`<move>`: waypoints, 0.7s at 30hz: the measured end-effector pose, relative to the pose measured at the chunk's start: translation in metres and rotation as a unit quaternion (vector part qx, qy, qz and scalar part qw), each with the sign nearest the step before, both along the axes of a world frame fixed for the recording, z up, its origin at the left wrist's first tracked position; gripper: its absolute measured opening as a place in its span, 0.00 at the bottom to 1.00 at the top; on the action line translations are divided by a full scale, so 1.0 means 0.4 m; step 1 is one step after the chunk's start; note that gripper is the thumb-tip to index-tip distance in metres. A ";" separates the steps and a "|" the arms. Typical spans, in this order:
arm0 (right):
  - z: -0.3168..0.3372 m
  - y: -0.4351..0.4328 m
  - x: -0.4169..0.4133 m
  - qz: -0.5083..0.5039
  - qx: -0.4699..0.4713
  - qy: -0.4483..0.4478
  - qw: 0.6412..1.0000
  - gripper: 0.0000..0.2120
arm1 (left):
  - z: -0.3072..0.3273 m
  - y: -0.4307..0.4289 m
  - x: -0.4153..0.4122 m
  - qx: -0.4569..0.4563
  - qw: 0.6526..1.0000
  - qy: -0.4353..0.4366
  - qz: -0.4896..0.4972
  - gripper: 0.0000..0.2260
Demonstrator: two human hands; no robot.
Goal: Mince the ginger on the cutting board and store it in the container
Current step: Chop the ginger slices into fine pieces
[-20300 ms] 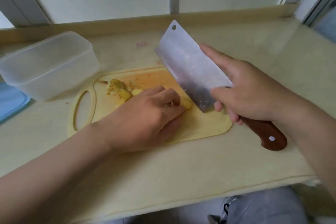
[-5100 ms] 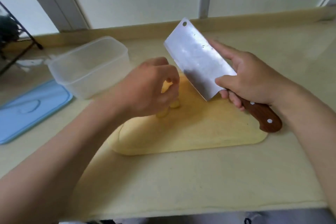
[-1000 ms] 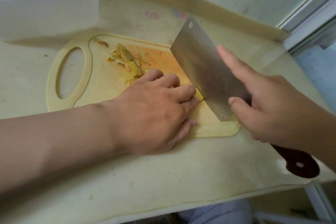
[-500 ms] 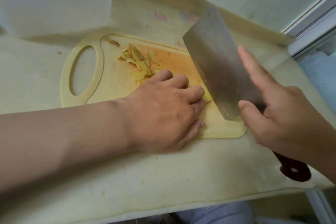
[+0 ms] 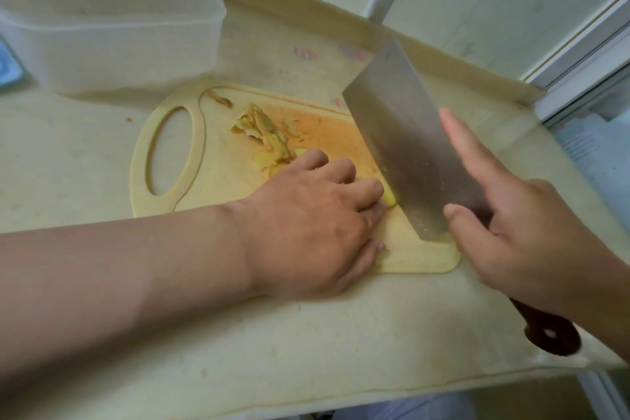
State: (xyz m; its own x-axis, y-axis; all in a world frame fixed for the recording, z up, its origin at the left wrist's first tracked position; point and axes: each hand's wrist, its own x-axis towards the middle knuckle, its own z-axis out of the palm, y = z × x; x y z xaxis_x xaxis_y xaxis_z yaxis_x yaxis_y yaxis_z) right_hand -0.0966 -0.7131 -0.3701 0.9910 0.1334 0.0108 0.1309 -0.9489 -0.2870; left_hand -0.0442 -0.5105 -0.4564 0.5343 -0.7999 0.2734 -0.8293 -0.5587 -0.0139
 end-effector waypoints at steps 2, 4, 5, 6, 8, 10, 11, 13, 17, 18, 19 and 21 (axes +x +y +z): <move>0.007 -0.004 0.009 0.016 -0.027 0.023 0.999 0.43 | -0.001 -0.001 0.002 -0.005 1.000 0.000 -0.001 0.30; 0.018 0.006 0.041 0.035 -0.061 0.053 0.996 0.42 | -0.001 -0.003 0.001 -0.007 1.000 0.001 -0.003 0.31; 0.021 0.014 0.062 0.040 -0.074 0.061 0.995 0.42 | -0.001 -0.003 0.000 -0.009 1.000 0.001 -0.005 0.31; 0.021 0.022 0.080 0.045 -0.078 0.059 0.994 0.43 | -0.001 -0.003 0.000 -0.011 1.000 0.000 -0.006 0.31; 0.013 0.038 0.103 0.052 -0.068 0.038 0.996 0.43 | 0.001 -0.002 -0.002 -0.006 1.000 0.000 -0.001 0.32; -0.004 0.036 0.098 0.043 -0.040 0.004 0.998 0.43 | 0.001 -0.001 -0.003 -0.001 1.000 0.001 0.002 0.32; -0.014 0.027 0.084 0.032 -0.021 -0.016 0.999 0.43 | 0.001 0.000 -0.004 0.001 1.000 -0.001 0.003 0.32; -0.026 0.004 0.041 0.010 0.011 -0.036 0.999 0.43 | 0.002 -0.001 -0.006 0.002 1.000 -0.004 0.004 0.32; -0.014 -0.012 -0.012 0.007 0.010 -0.008 1.000 0.43 | 0.000 0.000 -0.003 -0.004 1.000 -0.002 -0.001 0.32; -0.007 -0.011 -0.005 0.016 -0.010 0.002 1.000 0.43 | 0.001 0.000 -0.001 -0.008 1.000 -0.003 -0.003 0.32; 0.000 -0.008 0.009 0.025 -0.032 0.017 0.999 0.43 | 0.000 -0.001 -0.001 -0.007 1.000 -0.004 -0.003 0.32; 0.013 0.005 0.048 0.035 -0.059 0.051 0.996 0.43 | -0.004 -0.003 -0.001 -0.003 1.000 -0.007 -0.003 0.32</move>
